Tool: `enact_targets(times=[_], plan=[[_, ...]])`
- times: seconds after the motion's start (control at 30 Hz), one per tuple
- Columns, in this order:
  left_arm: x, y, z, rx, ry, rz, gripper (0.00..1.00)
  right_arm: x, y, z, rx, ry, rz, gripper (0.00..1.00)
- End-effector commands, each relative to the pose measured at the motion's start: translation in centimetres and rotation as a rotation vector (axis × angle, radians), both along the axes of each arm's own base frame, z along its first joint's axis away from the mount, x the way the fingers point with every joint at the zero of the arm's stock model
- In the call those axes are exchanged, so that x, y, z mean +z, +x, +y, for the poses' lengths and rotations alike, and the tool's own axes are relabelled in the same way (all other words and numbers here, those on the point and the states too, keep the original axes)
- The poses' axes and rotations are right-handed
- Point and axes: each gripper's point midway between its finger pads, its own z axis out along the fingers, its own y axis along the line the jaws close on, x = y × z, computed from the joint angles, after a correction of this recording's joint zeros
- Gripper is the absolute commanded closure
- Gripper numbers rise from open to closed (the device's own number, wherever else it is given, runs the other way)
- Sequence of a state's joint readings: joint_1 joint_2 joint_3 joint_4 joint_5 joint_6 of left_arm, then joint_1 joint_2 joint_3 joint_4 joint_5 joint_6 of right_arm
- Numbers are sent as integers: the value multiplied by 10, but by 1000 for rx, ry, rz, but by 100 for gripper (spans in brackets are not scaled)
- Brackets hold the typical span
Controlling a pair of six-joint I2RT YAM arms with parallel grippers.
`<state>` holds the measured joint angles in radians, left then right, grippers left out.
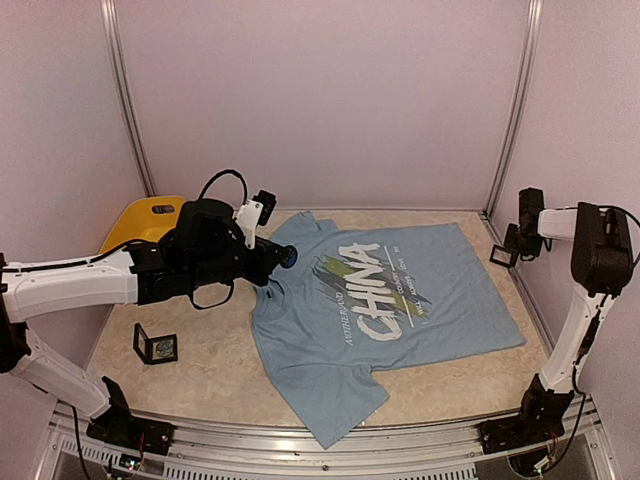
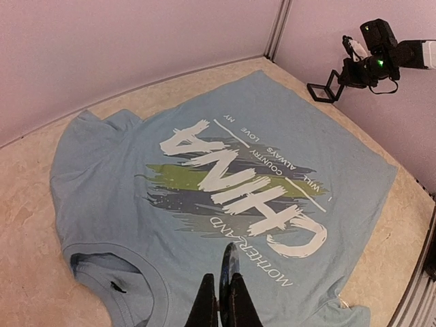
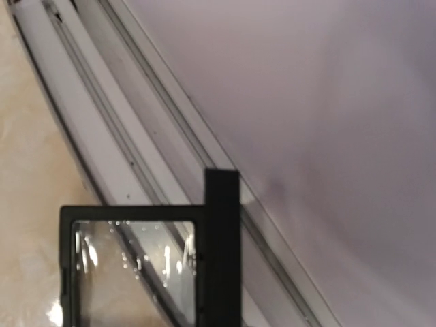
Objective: Pin the brooch onto the clothing
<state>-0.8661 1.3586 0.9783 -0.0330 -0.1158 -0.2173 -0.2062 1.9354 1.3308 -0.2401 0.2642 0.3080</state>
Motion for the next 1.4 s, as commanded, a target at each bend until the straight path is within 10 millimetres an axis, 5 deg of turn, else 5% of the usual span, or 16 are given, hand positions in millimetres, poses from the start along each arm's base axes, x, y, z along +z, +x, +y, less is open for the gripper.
enact_targets(times=[0.0,0.47,0.67,0.8,0.9,0.97,1.03,1.1,1.17,1.27,1.37], plan=[[7,-3,7,18,10,-25,100,23,15,8,26,1,-80,100],[4,-4,1,7,24,-20,100,9,35,35,91,-6,-37,100],[15,-6,-7,-19,25,-49,100,16,34,38,121,-14,-23,68],[29,-9,-18,-44,36,-86,100,43,34,40,143,-45,-37,54],[47,-19,-31,-93,37,-149,100,92,32,54,185,-113,-91,46],[64,-31,-41,-159,22,-212,100,131,31,89,313,-117,-148,42],[85,-41,-48,-229,-40,-263,100,170,23,170,696,-38,-250,42],[108,-51,-51,-278,-108,-308,100,214,-33,285,1248,152,-428,42],[129,-64,-53,-342,-152,-355,100,262,-109,356,1627,273,-622,41],[150,-78,-58,-409,-192,-391,100,302,-201,416,1937,311,-839,37],[164,-92,-60,-455,-217,-421,100,319,-264,453,2092,320,-961,39]])
